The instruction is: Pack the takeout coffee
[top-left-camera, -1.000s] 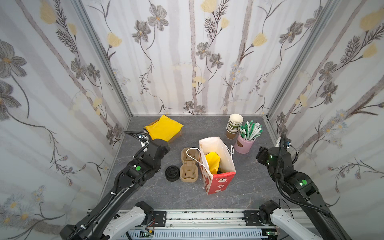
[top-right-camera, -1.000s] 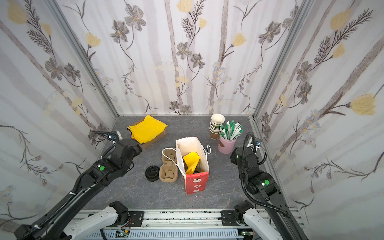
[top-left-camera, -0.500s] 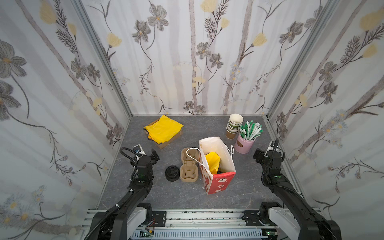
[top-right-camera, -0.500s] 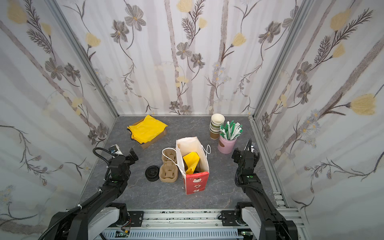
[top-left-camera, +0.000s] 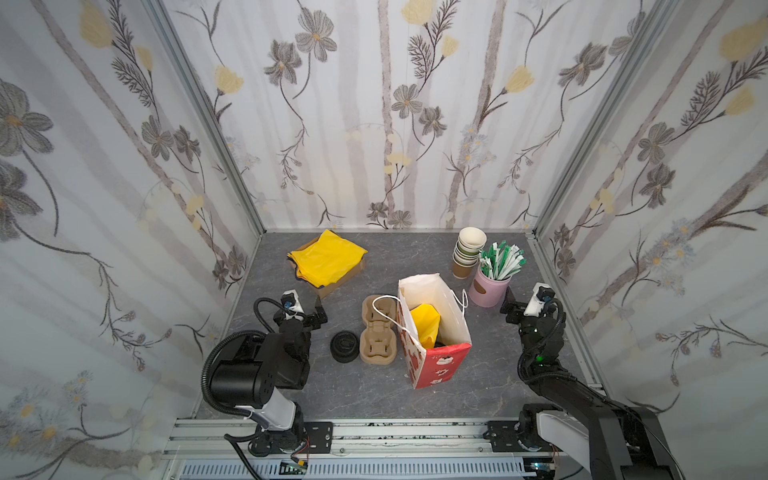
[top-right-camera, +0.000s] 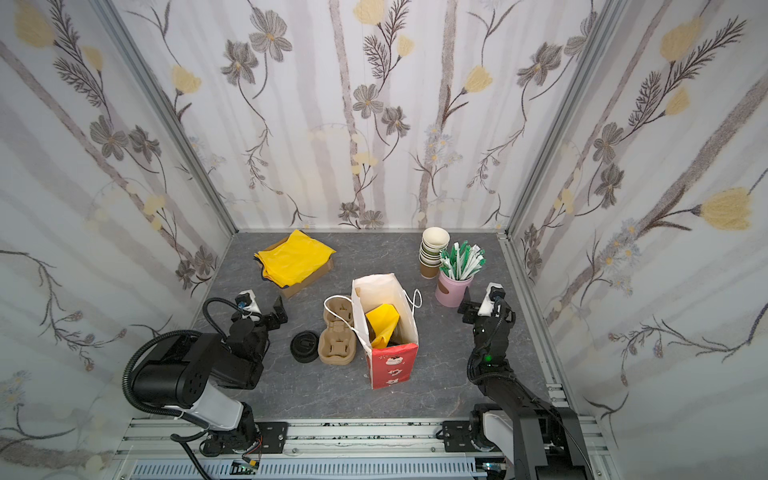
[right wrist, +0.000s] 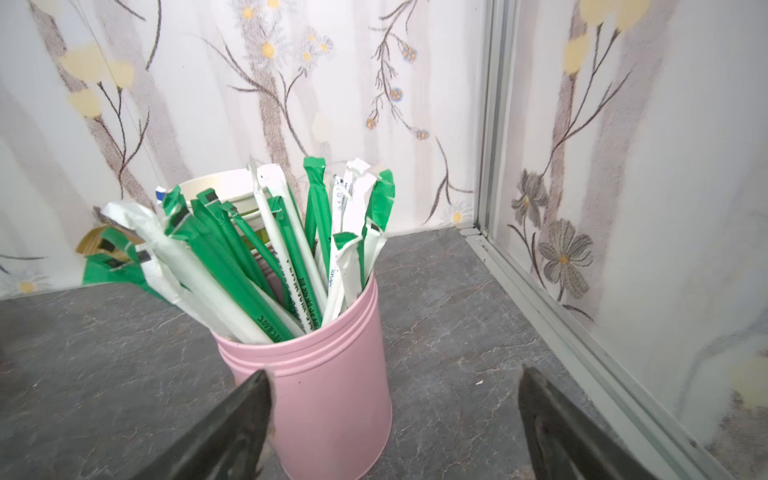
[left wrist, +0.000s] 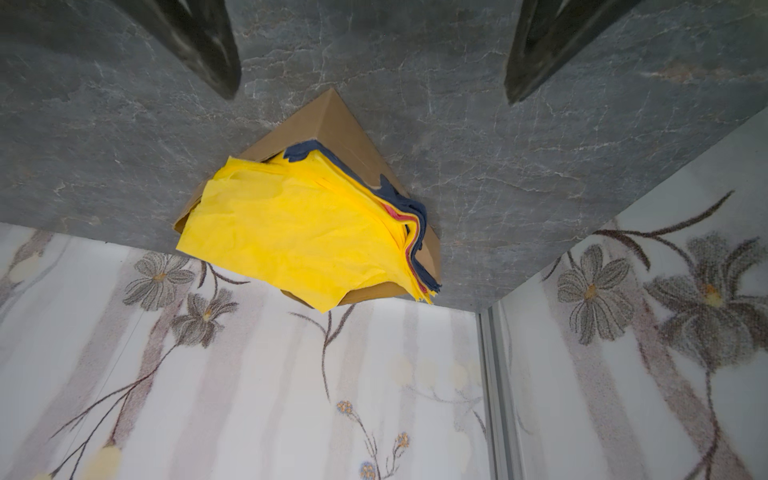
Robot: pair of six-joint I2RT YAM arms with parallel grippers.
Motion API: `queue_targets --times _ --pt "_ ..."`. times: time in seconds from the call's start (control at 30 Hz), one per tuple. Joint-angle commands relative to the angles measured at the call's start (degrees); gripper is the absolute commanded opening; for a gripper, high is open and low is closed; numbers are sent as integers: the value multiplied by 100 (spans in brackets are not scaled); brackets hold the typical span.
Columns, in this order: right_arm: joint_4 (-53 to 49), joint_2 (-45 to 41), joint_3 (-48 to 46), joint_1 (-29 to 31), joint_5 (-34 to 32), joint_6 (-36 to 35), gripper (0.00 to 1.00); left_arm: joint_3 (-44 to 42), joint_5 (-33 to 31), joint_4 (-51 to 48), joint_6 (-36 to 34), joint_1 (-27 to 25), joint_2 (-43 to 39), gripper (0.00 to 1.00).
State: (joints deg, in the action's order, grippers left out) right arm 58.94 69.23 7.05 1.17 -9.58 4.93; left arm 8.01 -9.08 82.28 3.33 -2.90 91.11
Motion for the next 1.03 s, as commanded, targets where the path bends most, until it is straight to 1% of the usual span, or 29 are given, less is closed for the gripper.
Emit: queue_targets --times 0.0,0.03,0.1,0.13,0.17,0.2,0.23,0.27,0.3,0.37,0.47,0.53,0.6,0.67,0.73,1.0 --pt "959 311 4 -50 1 -184 95 35 94 502 42 97 9 100" --pt "1137 579 105 -103 258 -83 95 45 61 484 110 145 11 100" --pt "1446 1272 299 -93 664 -220 91 59 -6 444 265 233 -4 100" --pt "1783 1665 318 -68 724 -283 90 60 17 417 284 245 -9 100" --pt "2136 1840 300 -98 743 -218 91 84 37 383 286 253 -14 100" --pt "1605 1625 362 -117 536 -159 93 103 40 345 282 248 -13 100" --pt "1348 1525 397 -117 209 -26 97 126 47 304 291 255 -14 100" --pt "1737 1728 381 -100 179 -61 100 148 32 260 280 250 -11 100" --pt "1934 1796 344 -45 70 -104 100 177 25 214 285 252 -12 100" --pt "1352 1571 445 -20 -24 -70 100 207 -8 142 284 250 -7 100" --pt "1937 1743 313 -8 -17 -124 100 235 -23 88 289 246 -22 100" --pt "1666 1672 374 -1 -19 -126 100 244 -45 72 273 238 -11 100" --pt "1613 1676 406 57 -11 -207 100 270 -100 36 267 215 -14 100" --pt "1552 1760 523 61 264 -279 100 284 -144 3 257 191 -13 100" --pt "1374 1776 593 15 334 -265 100 306 -196 -34 247 175 -7 100" --pt "1548 1727 482 24 344 -288 100 377 -397 -157 203 88 -9 100"
